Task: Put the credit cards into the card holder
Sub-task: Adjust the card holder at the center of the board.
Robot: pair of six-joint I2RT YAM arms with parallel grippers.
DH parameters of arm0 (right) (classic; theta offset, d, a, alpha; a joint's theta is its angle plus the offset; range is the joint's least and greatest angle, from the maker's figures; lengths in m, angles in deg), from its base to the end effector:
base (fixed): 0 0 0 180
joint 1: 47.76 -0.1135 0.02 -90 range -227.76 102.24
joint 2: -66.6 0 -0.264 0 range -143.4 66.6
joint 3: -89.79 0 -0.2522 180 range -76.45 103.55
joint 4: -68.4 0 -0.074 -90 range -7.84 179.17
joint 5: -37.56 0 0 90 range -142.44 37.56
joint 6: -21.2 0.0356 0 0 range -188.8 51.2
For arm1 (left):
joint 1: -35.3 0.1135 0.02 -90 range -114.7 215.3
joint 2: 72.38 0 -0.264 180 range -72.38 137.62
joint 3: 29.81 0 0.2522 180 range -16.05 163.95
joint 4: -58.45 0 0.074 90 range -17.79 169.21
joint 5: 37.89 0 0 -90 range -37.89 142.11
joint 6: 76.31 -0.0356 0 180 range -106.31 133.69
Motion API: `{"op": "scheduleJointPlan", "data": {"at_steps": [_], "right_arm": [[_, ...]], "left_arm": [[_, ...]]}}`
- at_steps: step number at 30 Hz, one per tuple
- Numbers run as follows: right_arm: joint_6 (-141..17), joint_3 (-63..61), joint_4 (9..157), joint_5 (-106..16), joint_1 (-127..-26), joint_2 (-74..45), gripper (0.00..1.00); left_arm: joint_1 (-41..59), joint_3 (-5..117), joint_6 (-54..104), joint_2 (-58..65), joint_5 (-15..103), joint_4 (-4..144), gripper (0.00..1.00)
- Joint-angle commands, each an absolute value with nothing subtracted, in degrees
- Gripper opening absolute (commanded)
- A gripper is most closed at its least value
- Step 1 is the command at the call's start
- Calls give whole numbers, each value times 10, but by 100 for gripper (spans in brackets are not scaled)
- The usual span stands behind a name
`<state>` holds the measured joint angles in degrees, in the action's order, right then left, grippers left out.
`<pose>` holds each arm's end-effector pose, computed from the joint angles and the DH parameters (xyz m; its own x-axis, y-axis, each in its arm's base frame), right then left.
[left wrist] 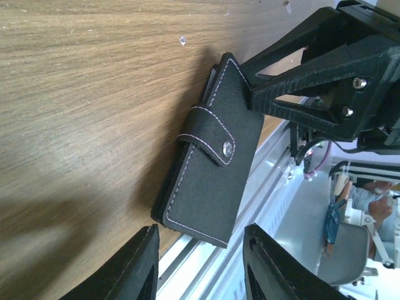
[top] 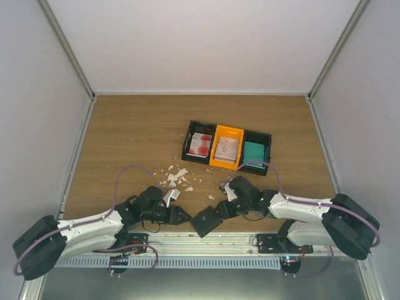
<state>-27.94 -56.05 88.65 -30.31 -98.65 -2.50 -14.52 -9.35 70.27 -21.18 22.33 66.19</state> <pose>0.1117 0.1587 0.1279 -0.9507 -0.2087 -0.2294 -0.3074 0.7325 0.6074 0.0855 -0.1287 0.1251 -0.9840 0.0424 -0.1732 0.1683 0.5416 -0.8236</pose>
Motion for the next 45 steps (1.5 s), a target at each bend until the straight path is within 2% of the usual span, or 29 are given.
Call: {"op": "scheduleJointPlan", "data": {"at_steps": [1, 4, 12, 17, 22, 28, 34, 38, 39, 43, 45], "right_arm": [[-280, -574, 869, -299, -994, -34, 29], [-282, -577, 862, -297, -994, -41, 25], [-275, -587, 847, -291, -994, -46, 14], [-248, -597, 834, -302, -994, -37, 1], [-192, -613, 824, -334, -994, -3, 0], [-128, -620, 815, -386, -994, 33, 0], [-52, -616, 862, -485, -993, 63, 0], [-4, -613, 902, -549, -993, 80, 1], [-12, -608, 907, -554, -993, 82, 3], [-76, -562, 969, -580, -993, 80, 38], [-111, -543, 991, -597, -993, 74, 50]], "left_arm": [[-157, -92, 708, -167, 244, 602, 37], [-164, -93, 711, -139, 251, 583, 32], [-180, -81, 711, -77, 255, 551, 26], [-183, -71, 715, -51, 252, 535, 25], [-183, -67, 727, -55, 270, 532, 35], [-183, -69, 730, -73, 281, 540, 38], [-183, -67, 733, -99, 311, 559, 52], [-183, -66, 731, -107, 314, 559, 58], [-183, -66, 731, -107, 313, 558, 59], [-182, -65, 729, -103, 309, 552, 60], [-183, -65, 728, -100, 307, 546, 60]]}}
